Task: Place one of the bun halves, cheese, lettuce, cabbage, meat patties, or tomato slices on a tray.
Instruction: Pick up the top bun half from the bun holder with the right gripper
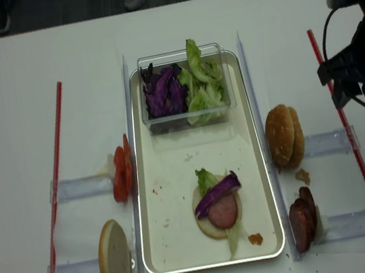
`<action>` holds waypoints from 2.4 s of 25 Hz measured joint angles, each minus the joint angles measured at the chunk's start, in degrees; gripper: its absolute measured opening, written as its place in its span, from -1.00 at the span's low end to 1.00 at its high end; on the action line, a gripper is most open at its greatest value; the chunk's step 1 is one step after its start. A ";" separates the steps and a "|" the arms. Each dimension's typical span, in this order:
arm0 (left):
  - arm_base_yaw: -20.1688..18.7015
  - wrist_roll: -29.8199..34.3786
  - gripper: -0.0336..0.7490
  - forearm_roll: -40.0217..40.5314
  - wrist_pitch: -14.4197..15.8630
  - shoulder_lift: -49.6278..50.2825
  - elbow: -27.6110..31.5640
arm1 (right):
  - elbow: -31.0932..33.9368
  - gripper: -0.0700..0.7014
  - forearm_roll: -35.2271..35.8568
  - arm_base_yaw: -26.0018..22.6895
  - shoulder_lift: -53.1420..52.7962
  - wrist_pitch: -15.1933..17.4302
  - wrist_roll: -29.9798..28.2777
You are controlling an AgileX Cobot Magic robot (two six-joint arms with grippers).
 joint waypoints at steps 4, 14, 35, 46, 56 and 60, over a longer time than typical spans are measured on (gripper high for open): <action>0.00 0.00 0.13 0.00 0.00 0.00 0.00 | -0.13 0.38 0.00 0.00 0.66 -0.30 -0.08; 0.00 0.00 0.13 0.00 0.00 0.00 0.00 | -0.33 0.29 3.94 0.00 1.01 -0.30 -2.25; 0.00 0.00 0.13 0.00 0.00 0.00 0.00 | -0.33 0.28 13.66 9.09 1.37 -2.74 -3.66; 0.00 0.00 0.13 0.00 0.00 0.00 0.00 | -0.33 0.27 15.09 11.99 5.81 -4.11 -3.09; 0.00 0.00 0.13 0.00 0.00 0.00 0.00 | -0.33 0.27 15.53 12.08 6.98 -4.88 -2.66; 0.00 0.00 0.13 0.00 0.00 0.00 0.00 | -0.33 0.27 15.87 12.08 6.98 -4.88 -2.66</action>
